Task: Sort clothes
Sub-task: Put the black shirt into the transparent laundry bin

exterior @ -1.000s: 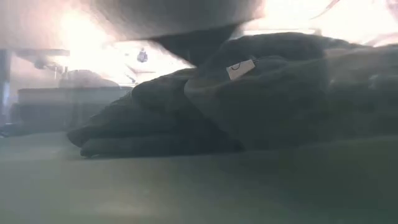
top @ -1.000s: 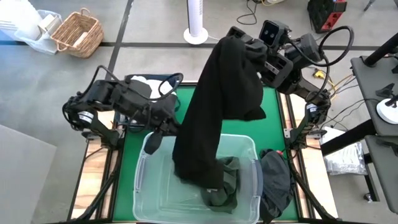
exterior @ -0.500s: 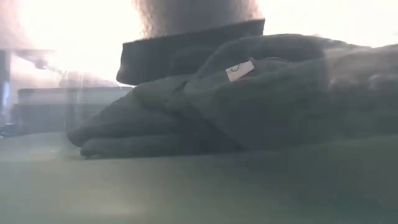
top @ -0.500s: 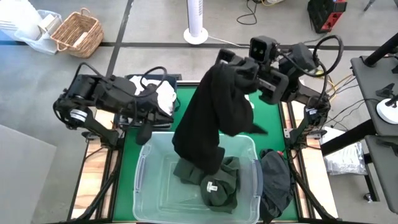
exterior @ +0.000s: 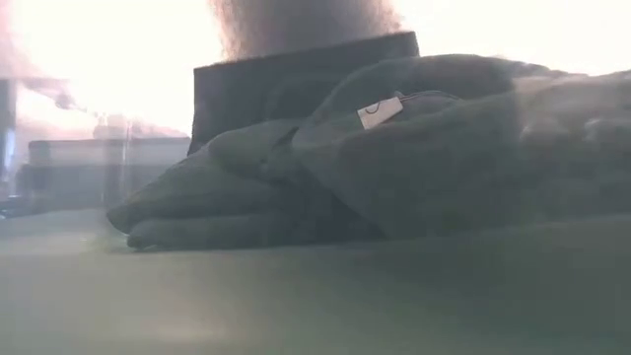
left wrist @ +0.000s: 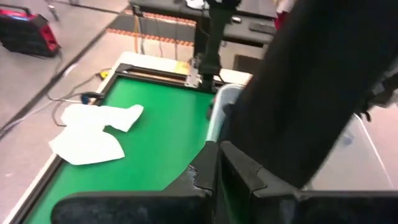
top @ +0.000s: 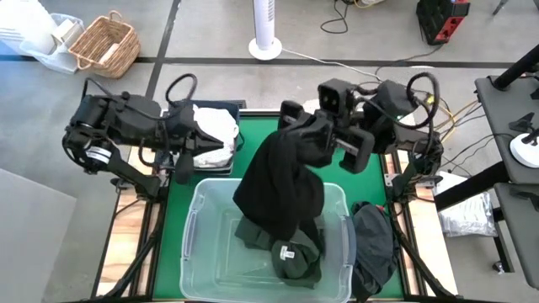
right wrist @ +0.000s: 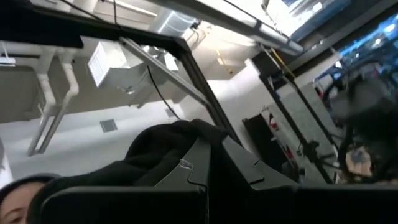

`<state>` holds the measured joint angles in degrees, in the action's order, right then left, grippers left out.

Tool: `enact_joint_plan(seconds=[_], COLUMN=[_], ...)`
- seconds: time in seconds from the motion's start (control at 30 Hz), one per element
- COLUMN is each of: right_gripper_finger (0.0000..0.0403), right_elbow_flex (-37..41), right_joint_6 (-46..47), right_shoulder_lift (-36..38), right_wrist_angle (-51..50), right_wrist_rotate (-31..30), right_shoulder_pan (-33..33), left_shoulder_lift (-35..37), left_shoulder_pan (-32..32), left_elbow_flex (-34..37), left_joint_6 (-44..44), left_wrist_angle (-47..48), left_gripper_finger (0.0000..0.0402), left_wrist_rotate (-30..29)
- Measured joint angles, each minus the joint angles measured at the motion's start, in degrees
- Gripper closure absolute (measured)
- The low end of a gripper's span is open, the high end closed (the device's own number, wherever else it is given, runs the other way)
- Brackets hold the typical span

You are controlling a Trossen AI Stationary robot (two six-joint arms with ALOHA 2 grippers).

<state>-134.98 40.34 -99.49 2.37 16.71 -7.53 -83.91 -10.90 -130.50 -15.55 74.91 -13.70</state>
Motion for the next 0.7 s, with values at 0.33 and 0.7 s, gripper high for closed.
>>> enact_joint_plan(seconds=[0.33, 0.7], right_gripper_finger=[0.039, 0.039], right_elbow_flex=[0.0, 0.04], right_joint_6=[-0.46, 0.2], right_shoulder_lift=[-0.75, -0.8], right_wrist_angle=[-10.54, -31.32], right_wrist_rotate=[-0.2, -0.24], right_shoulder_pan=[-2.69, -2.71], left_shoulder_lift=[3.42, 5.93], left_shoulder_pan=[0.0, 0.0], left_elbow_flex=[0.02, 0.02], left_joint_6=[0.11, 1.27], left_wrist_angle=[-0.09, -0.33], left_gripper_finger=[0.0401, 0.0401], left_wrist_rotate=[-6.74, -11.44])
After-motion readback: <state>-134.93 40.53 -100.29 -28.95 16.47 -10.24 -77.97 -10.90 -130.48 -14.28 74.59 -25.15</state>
